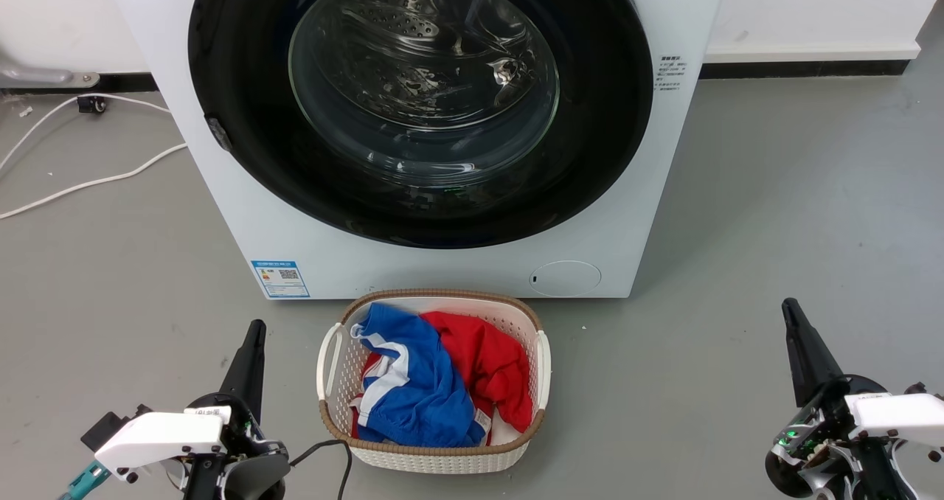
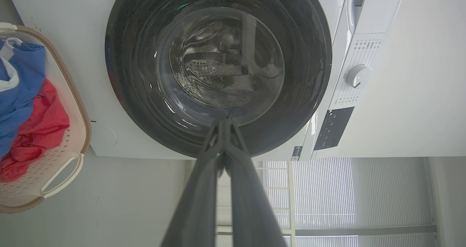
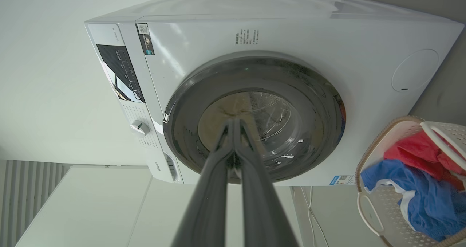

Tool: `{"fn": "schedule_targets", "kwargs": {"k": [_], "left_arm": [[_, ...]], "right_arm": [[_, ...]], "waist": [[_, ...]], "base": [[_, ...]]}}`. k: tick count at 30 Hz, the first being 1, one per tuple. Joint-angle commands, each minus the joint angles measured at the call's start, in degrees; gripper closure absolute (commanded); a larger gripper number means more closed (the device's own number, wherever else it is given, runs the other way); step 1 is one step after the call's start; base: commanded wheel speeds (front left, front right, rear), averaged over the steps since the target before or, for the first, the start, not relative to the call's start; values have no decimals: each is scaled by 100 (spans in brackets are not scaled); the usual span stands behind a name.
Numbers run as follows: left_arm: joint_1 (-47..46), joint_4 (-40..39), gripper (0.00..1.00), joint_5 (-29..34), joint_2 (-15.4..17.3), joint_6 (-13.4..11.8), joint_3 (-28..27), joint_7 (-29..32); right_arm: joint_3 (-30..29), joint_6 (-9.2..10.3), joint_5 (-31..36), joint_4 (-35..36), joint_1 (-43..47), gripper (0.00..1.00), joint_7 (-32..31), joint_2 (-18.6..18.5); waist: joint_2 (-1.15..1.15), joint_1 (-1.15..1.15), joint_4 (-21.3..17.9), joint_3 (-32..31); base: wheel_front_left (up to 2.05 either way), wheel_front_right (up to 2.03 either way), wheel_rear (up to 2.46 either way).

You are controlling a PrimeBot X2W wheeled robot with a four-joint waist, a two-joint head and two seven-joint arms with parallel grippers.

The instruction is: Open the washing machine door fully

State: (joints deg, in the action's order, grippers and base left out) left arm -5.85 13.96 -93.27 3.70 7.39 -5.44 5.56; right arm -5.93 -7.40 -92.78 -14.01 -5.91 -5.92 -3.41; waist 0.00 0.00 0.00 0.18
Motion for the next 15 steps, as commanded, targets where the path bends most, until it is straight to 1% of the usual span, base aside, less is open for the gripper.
{"fn": "schedule_targets", "kwargs": {"k": [1,15], "left_arm": [[-49,9,100,35,-5,17,-13,26],[-51,10,100,41,-15,18,-30,37]], "right_arm": [[-8,-17,24,-2,-47,100,-23,18],[-19,-17,35,-2,-48,100,-27,27]], "waist": [[0,0,0,0],[0,0,0,0]], "base": [[0,0,0],[0,0,0]]}}
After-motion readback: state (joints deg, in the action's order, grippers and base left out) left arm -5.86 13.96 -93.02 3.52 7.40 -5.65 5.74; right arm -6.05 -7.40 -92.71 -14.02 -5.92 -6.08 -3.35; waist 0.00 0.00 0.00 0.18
